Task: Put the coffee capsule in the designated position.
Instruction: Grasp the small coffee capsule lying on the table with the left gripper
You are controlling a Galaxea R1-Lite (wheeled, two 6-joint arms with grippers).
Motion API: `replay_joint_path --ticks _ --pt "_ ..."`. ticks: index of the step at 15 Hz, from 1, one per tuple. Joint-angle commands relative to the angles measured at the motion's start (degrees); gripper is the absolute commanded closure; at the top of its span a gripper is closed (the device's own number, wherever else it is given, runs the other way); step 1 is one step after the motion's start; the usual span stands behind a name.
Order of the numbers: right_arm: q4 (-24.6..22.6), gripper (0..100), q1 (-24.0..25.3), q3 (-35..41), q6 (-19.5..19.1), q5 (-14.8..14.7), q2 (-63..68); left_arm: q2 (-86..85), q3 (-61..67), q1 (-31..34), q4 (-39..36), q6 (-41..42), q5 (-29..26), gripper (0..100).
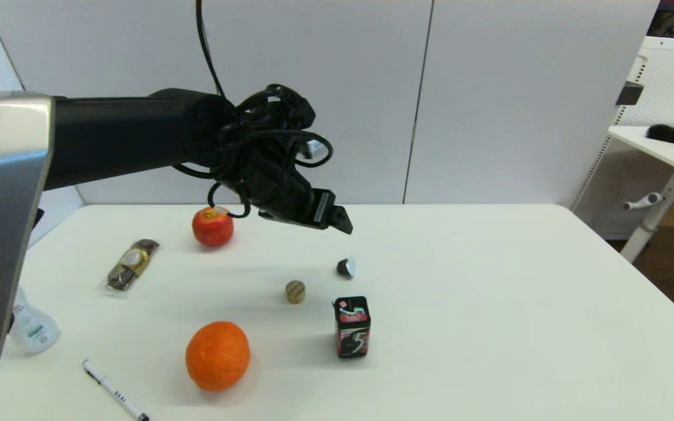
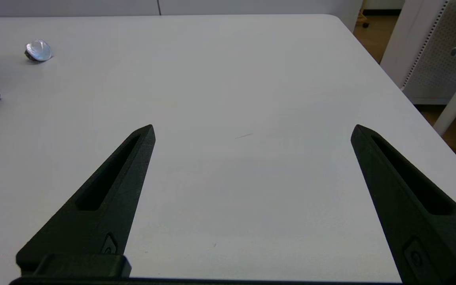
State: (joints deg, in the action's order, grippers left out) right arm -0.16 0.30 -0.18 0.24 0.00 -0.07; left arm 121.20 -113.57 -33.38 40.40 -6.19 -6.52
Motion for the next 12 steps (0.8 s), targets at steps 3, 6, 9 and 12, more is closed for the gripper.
replay_joint_path --ticks 3,6,9,12 --pt "0.0 0 0.0 0.0 0.0 0.0 0.1 3.7 0.5 -3.1 -0.1 0.0 1.9 0" --pt "0.0 0 0.0 0.0 0.0 0.0 0.1 4.9 0.6 -4.9 -0.1 -0.4 9.2 0" --pt "0.0 0 0.0 0.0 0.0 0.0 0.1 6.4 0.7 -5.8 -1.2 -1.9 9.9 0" --pt "0.0 0 0.0 0.0 0.0 0.0 0.1 8.4 0.8 -6.8 -5.1 -3.1 9.9 0"
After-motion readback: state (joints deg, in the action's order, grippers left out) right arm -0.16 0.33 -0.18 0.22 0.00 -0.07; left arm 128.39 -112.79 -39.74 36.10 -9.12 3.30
